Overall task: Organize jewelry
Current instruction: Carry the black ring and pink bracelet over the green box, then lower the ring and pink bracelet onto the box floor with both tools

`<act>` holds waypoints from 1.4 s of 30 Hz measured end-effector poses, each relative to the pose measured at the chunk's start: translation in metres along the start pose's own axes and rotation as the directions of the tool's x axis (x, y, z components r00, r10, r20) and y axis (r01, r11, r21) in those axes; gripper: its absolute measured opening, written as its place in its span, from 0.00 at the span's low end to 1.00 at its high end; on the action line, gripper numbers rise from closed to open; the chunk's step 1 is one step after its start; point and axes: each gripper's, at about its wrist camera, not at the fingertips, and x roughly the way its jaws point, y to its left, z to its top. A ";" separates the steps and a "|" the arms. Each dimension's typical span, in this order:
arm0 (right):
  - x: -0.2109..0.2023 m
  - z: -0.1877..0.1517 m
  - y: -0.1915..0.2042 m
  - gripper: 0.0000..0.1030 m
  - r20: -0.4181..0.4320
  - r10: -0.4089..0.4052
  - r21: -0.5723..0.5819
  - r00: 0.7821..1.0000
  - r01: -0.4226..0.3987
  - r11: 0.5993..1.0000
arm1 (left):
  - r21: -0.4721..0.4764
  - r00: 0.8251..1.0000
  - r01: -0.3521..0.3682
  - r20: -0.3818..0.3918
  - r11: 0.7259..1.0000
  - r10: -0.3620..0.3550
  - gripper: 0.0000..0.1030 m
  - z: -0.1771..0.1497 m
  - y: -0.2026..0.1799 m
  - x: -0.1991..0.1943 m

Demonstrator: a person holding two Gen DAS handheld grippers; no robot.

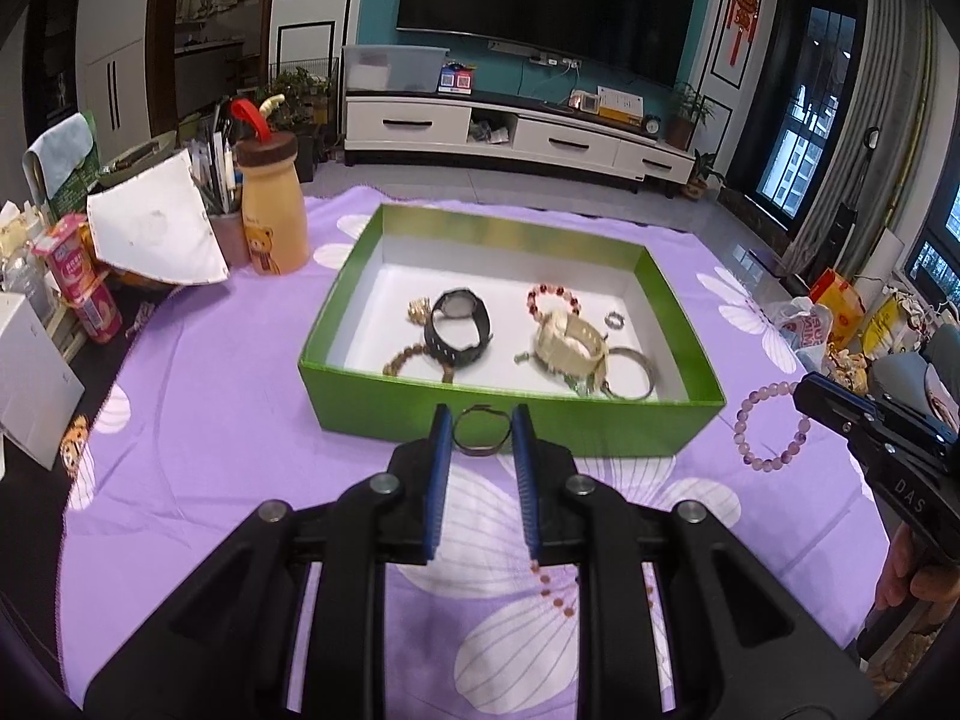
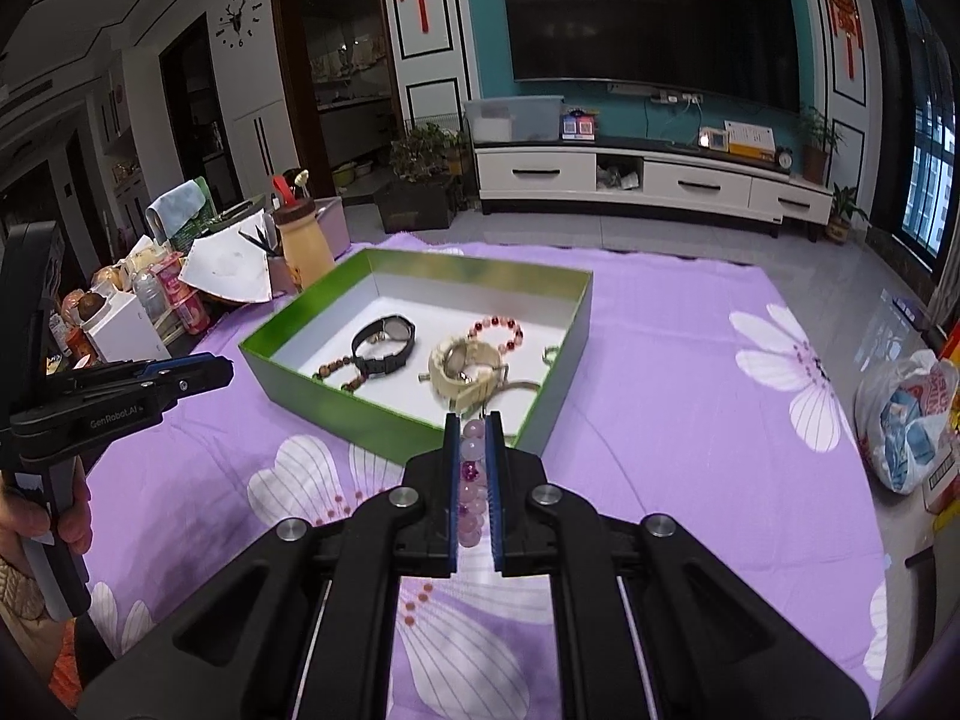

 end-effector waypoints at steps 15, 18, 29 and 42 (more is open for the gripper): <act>0.015 0.048 -0.001 0.07 0.056 -0.009 -0.029 0.998 0.011 1.000 | -0.013 1.000 -0.004 0.016 1.000 0.004 0.19 0.056 0.012 0.021; 0.020 0.059 -0.002 0.07 0.065 -0.016 -0.037 0.998 0.019 0.999 | -0.024 1.000 -0.004 0.013 1.000 0.005 0.19 0.067 0.014 0.028; 0.052 0.087 -0.006 0.07 0.052 -0.029 -0.040 0.998 0.031 0.999 | -0.053 0.999 -0.035 -0.030 0.998 0.034 0.19 0.095 0.023 0.067; 0.102 0.096 -0.012 0.07 -0.018 -0.040 -0.027 0.999 0.039 0.999 | -0.061 0.992 -0.069 -0.114 0.996 0.061 0.19 0.092 0.041 0.113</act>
